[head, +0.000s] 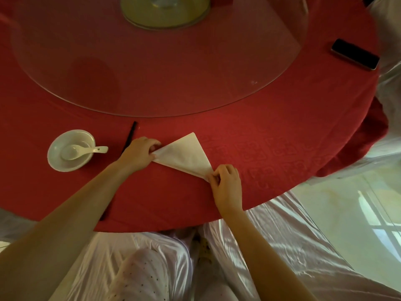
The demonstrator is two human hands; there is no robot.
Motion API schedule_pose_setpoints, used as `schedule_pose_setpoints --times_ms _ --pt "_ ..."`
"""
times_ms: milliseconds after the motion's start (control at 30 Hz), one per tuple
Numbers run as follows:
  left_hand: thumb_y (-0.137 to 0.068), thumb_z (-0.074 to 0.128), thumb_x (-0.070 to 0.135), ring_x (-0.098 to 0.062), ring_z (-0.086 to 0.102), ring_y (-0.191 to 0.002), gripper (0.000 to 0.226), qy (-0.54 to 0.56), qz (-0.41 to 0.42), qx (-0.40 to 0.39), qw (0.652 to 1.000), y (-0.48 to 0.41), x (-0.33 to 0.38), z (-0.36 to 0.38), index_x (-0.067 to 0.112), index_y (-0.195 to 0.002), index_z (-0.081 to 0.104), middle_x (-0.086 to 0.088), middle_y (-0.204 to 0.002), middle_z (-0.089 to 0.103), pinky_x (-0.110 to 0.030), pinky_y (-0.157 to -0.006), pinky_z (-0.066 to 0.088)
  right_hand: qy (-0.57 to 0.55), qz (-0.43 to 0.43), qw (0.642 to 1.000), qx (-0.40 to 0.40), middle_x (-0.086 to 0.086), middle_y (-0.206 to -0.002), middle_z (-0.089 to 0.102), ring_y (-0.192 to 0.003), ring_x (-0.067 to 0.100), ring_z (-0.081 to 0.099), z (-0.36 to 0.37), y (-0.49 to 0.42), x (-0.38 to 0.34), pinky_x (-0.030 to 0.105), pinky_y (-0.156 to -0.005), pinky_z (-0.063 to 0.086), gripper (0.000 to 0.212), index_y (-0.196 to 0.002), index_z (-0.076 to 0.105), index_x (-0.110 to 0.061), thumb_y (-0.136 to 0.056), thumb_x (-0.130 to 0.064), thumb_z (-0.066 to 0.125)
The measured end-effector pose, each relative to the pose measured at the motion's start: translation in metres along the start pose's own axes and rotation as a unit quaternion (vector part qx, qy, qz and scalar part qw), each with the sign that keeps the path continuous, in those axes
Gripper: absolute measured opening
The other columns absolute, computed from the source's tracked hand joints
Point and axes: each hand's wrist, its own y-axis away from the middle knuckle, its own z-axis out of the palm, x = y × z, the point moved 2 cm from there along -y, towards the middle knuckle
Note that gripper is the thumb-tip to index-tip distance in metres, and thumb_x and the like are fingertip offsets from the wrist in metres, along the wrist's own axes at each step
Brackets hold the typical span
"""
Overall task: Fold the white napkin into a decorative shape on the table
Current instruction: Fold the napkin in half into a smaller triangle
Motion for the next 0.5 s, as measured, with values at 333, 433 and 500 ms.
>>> schedule_pose_setpoints --times_ms 333,433,500 --pt "-0.079 0.064 0.011 -0.021 0.055 -0.088 0.016 -0.04 0.06 -0.136 0.988 -0.004 0.0 -0.016 0.014 -0.093 0.059 -0.002 -0.094 0.054 -0.027 -0.071 0.04 0.06 0.005 0.986 -0.154 0.013 -0.105 0.056 -0.099 0.029 0.049 -0.003 -0.02 -0.009 0.04 -0.082 0.044 0.019 -0.1 0.054 -0.007 -0.086 -0.02 0.059" --pt "-0.078 0.063 0.001 -0.021 0.061 -0.086 0.017 0.034 0.108 -0.067 0.991 0.01 -0.004 -0.019 0.015 -0.086 0.057 -0.001 -0.089 0.064 -0.027 -0.071 0.044 0.011 -0.022 0.994 -0.111 0.005 -0.092 0.059 -0.087 0.021 0.05 -0.009 -0.015 -0.006 0.033 -0.069 0.04 0.012 -0.093 0.052 -0.01 -0.087 -0.018 0.059" --pt "-0.08 0.065 0.007 -0.01 0.063 -0.084 0.019 0.081 0.123 -0.029 0.989 0.019 -0.004 -0.022 0.022 -0.088 0.058 0.007 -0.087 0.065 -0.027 -0.074 0.048 -0.012 -0.022 0.997 -0.069 -0.004 -0.085 0.055 -0.08 0.015 0.048 -0.018 -0.016 -0.002 0.028 -0.065 0.036 0.012 -0.094 0.054 -0.012 -0.087 -0.019 0.06"
